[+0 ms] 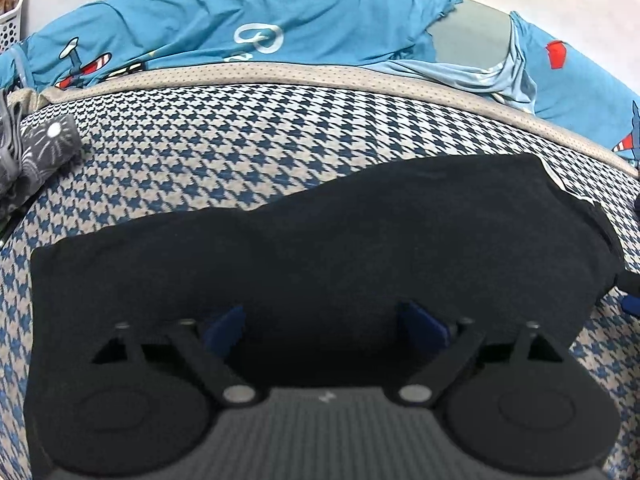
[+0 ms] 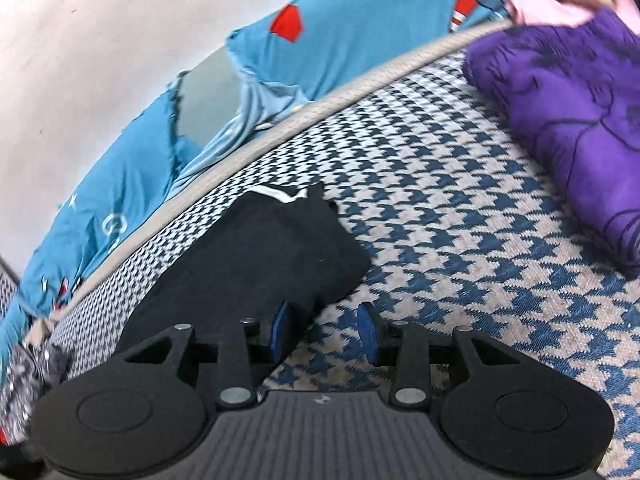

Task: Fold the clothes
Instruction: 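Grasp the striped sleeve with the right gripper and lift it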

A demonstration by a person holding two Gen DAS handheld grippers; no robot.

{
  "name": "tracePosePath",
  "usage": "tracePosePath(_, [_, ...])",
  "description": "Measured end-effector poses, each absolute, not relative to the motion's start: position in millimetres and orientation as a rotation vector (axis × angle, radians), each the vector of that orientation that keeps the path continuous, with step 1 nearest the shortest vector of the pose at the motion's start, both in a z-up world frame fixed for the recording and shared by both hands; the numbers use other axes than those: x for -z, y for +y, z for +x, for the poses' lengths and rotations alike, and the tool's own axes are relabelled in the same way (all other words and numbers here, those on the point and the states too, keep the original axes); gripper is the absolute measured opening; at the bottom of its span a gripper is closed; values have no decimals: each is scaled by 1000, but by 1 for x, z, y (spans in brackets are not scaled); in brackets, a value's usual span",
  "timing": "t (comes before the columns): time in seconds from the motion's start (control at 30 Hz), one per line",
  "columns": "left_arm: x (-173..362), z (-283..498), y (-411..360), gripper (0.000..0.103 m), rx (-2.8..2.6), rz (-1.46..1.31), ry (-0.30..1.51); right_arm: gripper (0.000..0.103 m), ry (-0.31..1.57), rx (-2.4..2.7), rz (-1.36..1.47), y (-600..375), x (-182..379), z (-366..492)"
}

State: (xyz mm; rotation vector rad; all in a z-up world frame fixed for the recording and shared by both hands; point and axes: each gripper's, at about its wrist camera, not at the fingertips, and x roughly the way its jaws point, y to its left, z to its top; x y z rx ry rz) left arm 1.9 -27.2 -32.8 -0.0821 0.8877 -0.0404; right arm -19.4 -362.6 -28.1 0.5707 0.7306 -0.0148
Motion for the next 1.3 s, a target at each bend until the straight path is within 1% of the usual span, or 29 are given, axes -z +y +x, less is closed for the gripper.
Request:
tracePosePath(0.23, [32,5,-33,92,49,-90,897,38,713,18,691,-378,39,-3])
tracePosePath(0.4, [33,7,-35,93,46,-96,903,43,696,4,781,-385,46,11])
tracePosePath(0.73, [34,8,-32,94,53,-109,914,44,649,-12,793,-380,53,36])
tracePosePath(0.8, [34,8,-32,94,56,-111,916,41,646,-14,772,-376,53,41])
tracePosePath(0.87, [34,8,-31,94,59,-116,918,34,642,-16,750,-372,53,47])
tracePosePath(0.9, [34,8,-30,94,61,-120,919,33,640,-16,742,-371,53,49])
tracePosePath(1.0, [34,9,-27,94,67,-135,923,25,639,-20,714,-367,54,56])
tracePosePath(1.03, [34,9,-26,94,67,-139,924,19,641,-20,702,-365,53,58])
tracePosePath(1.07, [34,9,-25,94,66,-143,925,17,644,-24,692,-364,53,60])
tracePosePath(1.2, [33,7,-17,94,54,-164,925,15,639,-19,630,-355,46,61])
tracePosePath(1.3, [32,6,-9,94,39,-182,925,15,591,-56,511,-334,29,56])
